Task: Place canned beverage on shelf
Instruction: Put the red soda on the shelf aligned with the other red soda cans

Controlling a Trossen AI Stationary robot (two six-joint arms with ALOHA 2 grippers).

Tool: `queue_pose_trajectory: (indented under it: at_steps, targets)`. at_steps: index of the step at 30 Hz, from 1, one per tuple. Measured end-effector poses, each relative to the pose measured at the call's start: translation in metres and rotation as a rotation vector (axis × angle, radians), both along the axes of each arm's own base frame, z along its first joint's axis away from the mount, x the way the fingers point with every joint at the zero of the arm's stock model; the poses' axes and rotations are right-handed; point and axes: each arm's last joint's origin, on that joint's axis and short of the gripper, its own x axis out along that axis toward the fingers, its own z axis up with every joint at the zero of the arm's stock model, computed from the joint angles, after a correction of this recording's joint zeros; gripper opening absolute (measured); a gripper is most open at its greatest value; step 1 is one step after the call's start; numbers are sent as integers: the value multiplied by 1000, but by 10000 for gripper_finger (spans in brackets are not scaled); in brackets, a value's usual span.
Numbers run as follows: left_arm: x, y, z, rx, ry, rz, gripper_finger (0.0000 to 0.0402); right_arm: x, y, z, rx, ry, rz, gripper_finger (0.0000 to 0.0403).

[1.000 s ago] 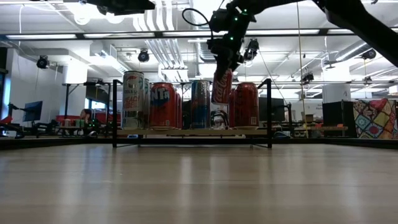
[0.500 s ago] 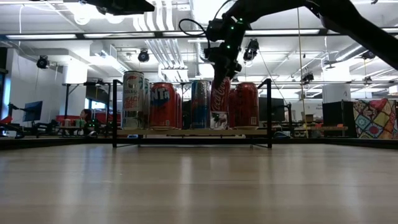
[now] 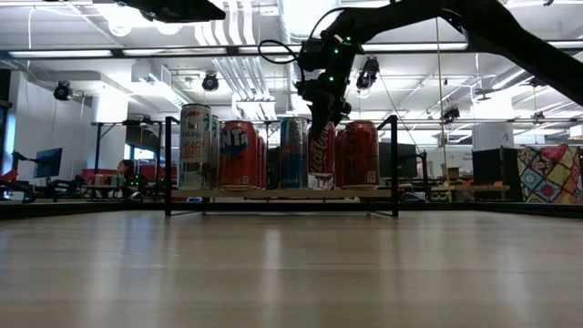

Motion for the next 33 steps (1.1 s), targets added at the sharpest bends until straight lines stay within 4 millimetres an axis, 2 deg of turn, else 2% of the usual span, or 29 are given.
queue_pose_trajectory:
  at_steps: [33]
  targets:
    - [0, 0, -2, -5, 21, -1, 386, 5, 4, -4, 110, -64, 2, 289]
